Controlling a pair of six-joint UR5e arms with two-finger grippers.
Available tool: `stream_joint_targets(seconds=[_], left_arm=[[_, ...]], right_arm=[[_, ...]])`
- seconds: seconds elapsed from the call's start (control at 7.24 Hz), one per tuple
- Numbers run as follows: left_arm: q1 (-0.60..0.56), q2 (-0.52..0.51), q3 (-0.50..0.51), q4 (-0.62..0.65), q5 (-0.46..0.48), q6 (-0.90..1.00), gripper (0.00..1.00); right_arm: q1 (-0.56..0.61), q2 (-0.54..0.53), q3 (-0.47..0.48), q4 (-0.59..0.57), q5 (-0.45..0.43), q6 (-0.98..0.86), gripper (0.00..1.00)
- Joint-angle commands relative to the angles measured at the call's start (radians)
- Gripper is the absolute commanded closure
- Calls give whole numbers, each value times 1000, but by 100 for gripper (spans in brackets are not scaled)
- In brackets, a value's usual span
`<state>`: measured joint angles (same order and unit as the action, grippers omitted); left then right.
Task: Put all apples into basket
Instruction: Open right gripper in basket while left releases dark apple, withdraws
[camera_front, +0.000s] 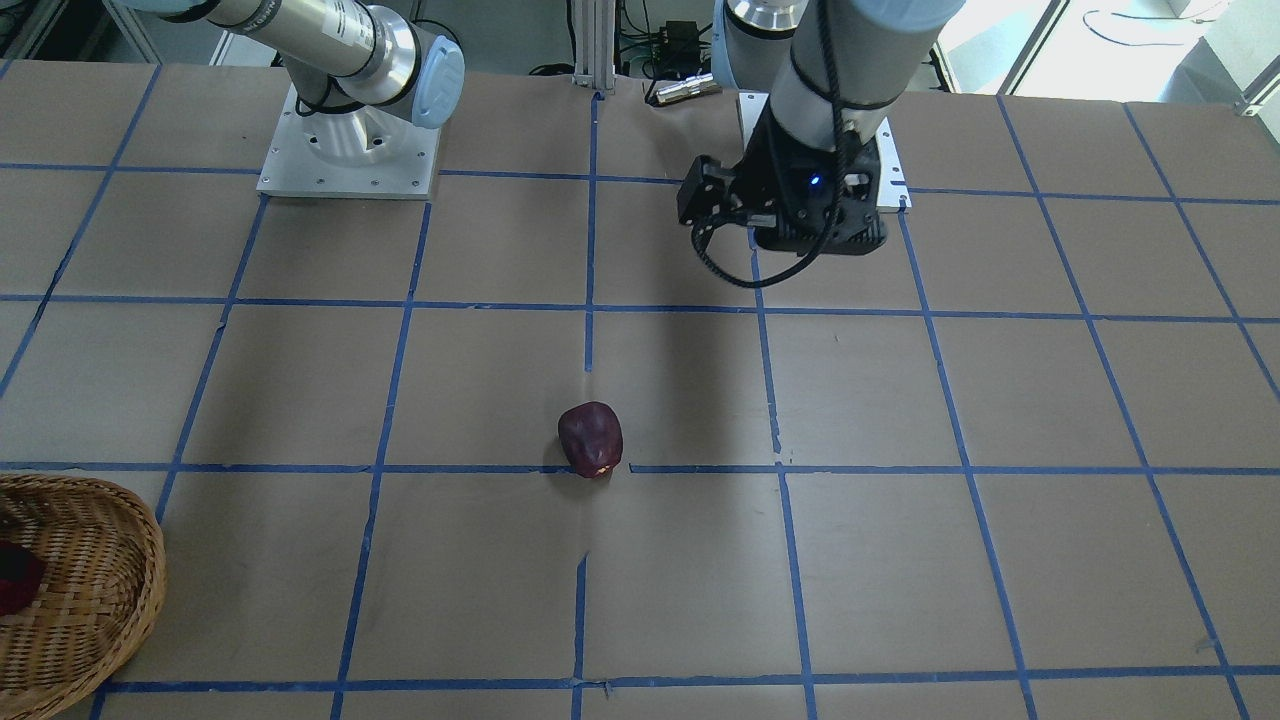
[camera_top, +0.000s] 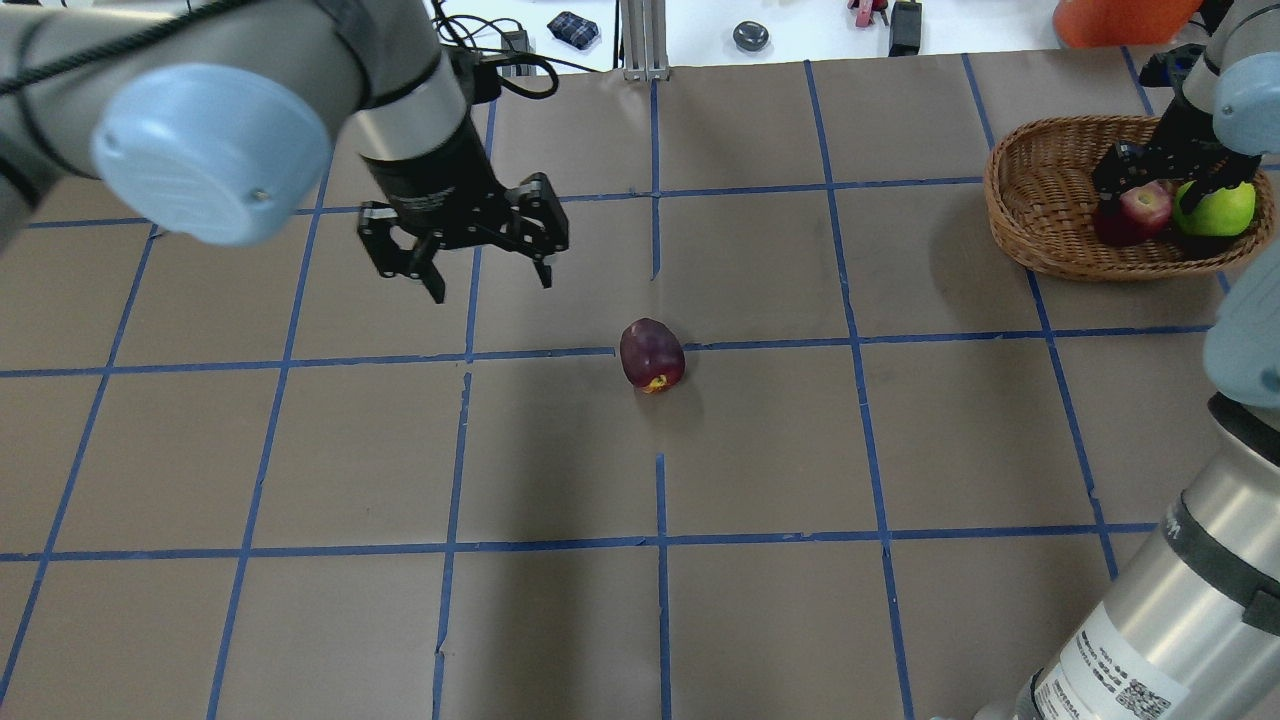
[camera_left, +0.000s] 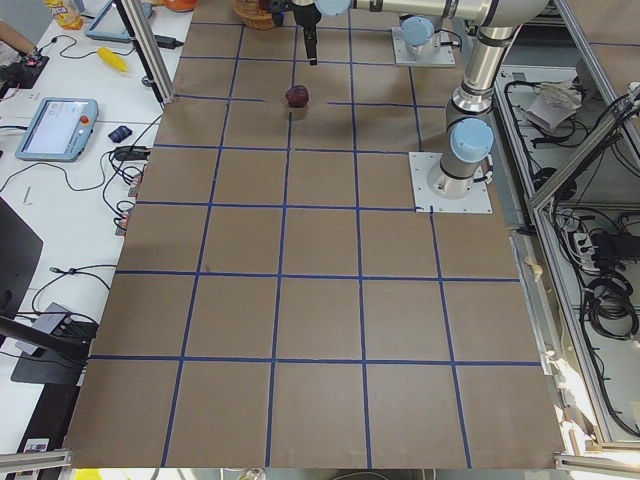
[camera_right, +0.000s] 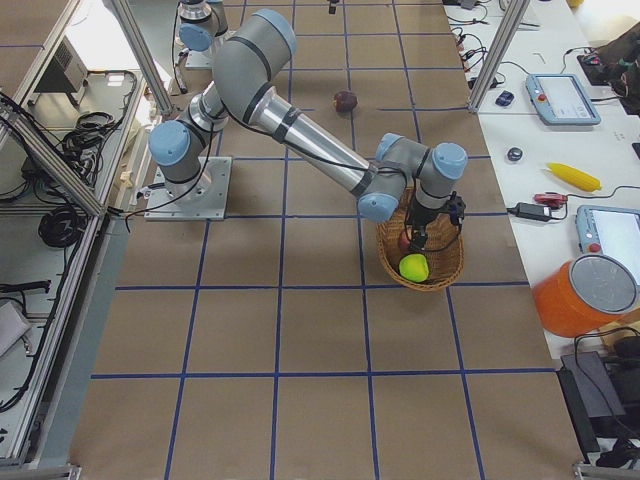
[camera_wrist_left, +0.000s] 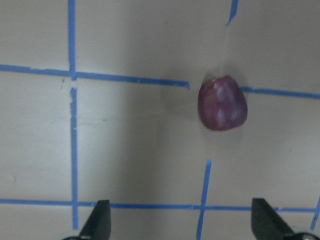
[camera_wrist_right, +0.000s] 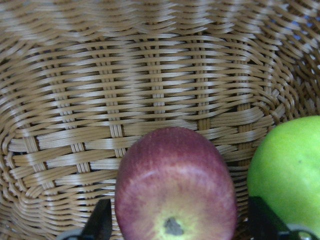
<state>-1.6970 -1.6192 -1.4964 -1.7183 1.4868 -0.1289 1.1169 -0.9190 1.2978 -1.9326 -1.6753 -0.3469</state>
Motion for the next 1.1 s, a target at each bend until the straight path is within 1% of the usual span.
stream_joint_targets(seconds=[0.0,0.14,0.28,0.41,0.55,0.69,0.83,0.97], left_arm=[[37,65,1,-50,70,74,0],[42,67,1,-29,70,66,0],[48,65,-1,38,75,71,0],[56,62,-4,93,75,71,0],[57,55,-8,133,73,72,0],[62,53,-7,146,78,71,0],[63,55,-7,146,78,71,0],[63,55,-8,146,78,71,0]], right_arm=[[91,-130,0,177,67,63,0],[175,-180,4,261,97,147,0],[270,-220,9,361,147,198,0],[384,-236,12,392,181,204,0],[528,-232,20,382,175,207,0],[652,-224,27,336,166,283,0],[706,-203,47,314,175,371,0],[745,-189,90,294,174,379,0]])
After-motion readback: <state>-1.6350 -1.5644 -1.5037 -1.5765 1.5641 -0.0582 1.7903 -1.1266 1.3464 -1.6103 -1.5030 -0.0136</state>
